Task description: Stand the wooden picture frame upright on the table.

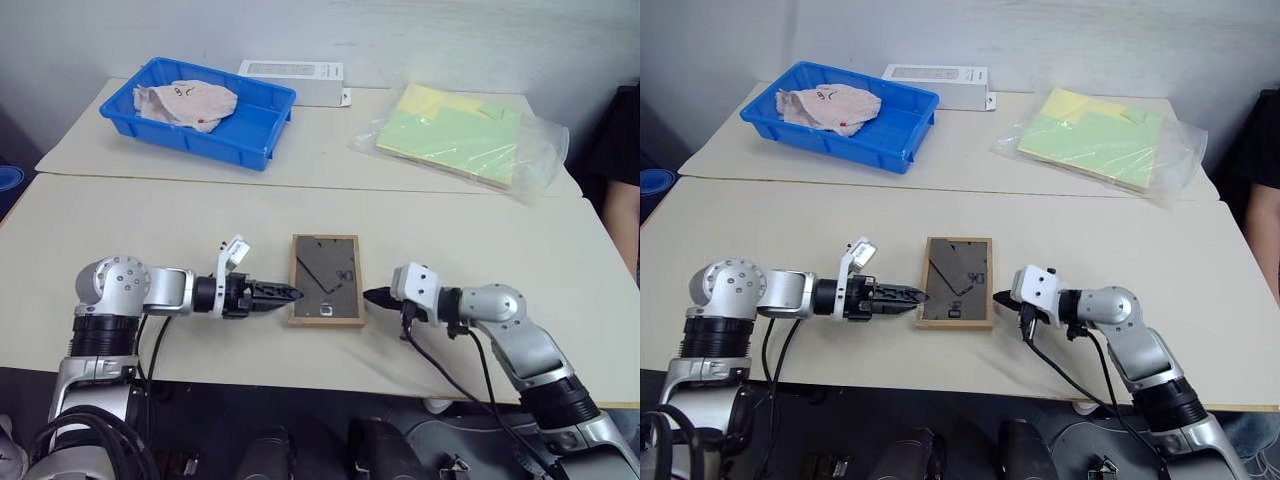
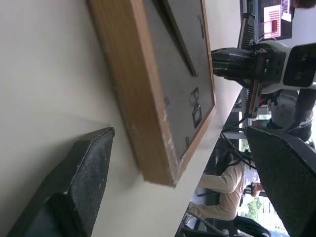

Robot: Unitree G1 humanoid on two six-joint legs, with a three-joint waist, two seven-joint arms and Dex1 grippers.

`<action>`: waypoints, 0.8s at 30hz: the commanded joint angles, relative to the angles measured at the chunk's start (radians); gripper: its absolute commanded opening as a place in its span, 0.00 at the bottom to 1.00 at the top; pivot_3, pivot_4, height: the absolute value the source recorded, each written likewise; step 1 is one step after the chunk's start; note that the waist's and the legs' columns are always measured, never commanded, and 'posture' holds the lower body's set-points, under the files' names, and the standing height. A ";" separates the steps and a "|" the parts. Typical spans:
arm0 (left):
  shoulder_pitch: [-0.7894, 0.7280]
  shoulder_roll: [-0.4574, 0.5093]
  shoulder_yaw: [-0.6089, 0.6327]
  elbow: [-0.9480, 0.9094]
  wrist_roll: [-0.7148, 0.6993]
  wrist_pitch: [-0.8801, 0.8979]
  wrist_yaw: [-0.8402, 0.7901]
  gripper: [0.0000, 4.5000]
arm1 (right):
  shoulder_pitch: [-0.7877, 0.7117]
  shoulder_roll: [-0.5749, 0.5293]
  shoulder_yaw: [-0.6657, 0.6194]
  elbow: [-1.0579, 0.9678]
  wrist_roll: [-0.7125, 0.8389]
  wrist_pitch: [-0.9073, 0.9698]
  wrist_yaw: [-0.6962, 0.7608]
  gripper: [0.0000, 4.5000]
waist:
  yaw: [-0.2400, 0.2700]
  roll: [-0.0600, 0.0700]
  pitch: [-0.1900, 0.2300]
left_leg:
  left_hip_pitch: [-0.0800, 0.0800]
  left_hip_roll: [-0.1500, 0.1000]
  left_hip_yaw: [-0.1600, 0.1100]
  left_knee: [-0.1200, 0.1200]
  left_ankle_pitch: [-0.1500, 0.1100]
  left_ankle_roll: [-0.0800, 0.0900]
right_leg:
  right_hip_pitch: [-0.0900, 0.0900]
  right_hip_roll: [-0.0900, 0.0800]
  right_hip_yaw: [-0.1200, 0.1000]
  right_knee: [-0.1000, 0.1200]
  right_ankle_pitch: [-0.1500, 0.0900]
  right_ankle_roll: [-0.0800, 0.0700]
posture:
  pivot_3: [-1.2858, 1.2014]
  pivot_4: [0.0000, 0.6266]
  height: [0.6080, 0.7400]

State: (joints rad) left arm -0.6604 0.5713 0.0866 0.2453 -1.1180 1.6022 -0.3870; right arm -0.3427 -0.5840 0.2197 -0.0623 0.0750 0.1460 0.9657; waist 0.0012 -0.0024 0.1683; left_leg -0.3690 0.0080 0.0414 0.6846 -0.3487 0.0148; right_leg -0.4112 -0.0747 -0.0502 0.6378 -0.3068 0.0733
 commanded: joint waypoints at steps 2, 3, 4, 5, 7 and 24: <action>-0.009 -0.040 -0.045 0.056 -0.095 0.012 0.095 0.99 | -0.010 0.013 0.001 -0.037 0.002 -0.005 -0.012 0.00 | 0.000 0.000 0.000 | 0.000 0.000 0.000 0.000 0.000 0.000 | 0.000 0.000 0.000 0.000 0.000 0.000 | 0.52 0.24 1.00; -0.014 -0.048 -0.040 0.067 -0.106 0.012 0.113 0.99 | -0.010 0.015 0.001 -0.036 0.002 -0.004 -0.014 0.00 | 0.000 0.000 0.000 | 0.000 0.000 0.000 0.000 0.000 0.000 | 0.000 0.000 0.000 0.000 0.000 0.000 | 0.52 0.24 1.00; -0.017 -0.052 -0.037 0.076 -0.118 0.012 0.130 0.99 | -0.011 0.017 0.002 -0.036 0.002 -0.003 -0.016 0.00 | 0.001 0.000 0.000 | 0.000 0.000 -0.001 0.000 0.000 0.000 | 0.000 0.000 -0.001 0.000 0.000 0.000 | 0.52 0.24 1.00; -0.020 -0.055 -0.035 0.082 -0.130 0.012 0.143 0.99 | -0.011 0.017 0.003 -0.036 0.001 -0.004 -0.016 0.00 | 0.001 0.000 0.000 | 0.000 -0.001 -0.001 0.000 0.000 0.000 | 0.001 0.000 -0.001 0.000 0.000 0.000 | 0.52 0.24 1.00; -0.021 -0.064 -0.028 0.096 -0.151 0.012 0.175 0.95 | -0.010 0.020 0.004 -0.037 -0.002 -0.006 -0.019 0.00 | 0.001 0.000 0.000 | 0.001 -0.002 -0.002 0.000 0.000 0.000 | 0.001 -0.002 -0.001 0.000 0.000 0.000 | 0.52 0.24 1.00; 0.005 0.029 -0.053 -0.053 -0.109 0.012 0.165 0.66 | 0.008 0.011 -0.005 -0.047 -0.010 -0.005 -0.023 0.00 | -0.005 0.000 0.000 | 0.000 -0.004 -0.003 0.000 0.002 0.000 | 0.001 -0.002 -0.002 -0.001 0.000 0.001 | 0.52 0.24 1.00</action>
State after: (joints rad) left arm -0.6629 0.5785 0.0610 0.2260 -1.2341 1.6009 -0.1973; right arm -0.3400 -0.5783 0.2147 -0.0657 0.0479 0.1544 0.9400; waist -0.0036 -0.0024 0.1684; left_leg -0.3688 0.0036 0.0387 0.6842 -0.3468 0.0146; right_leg -0.4098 -0.0772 -0.0526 0.6372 -0.3070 0.0744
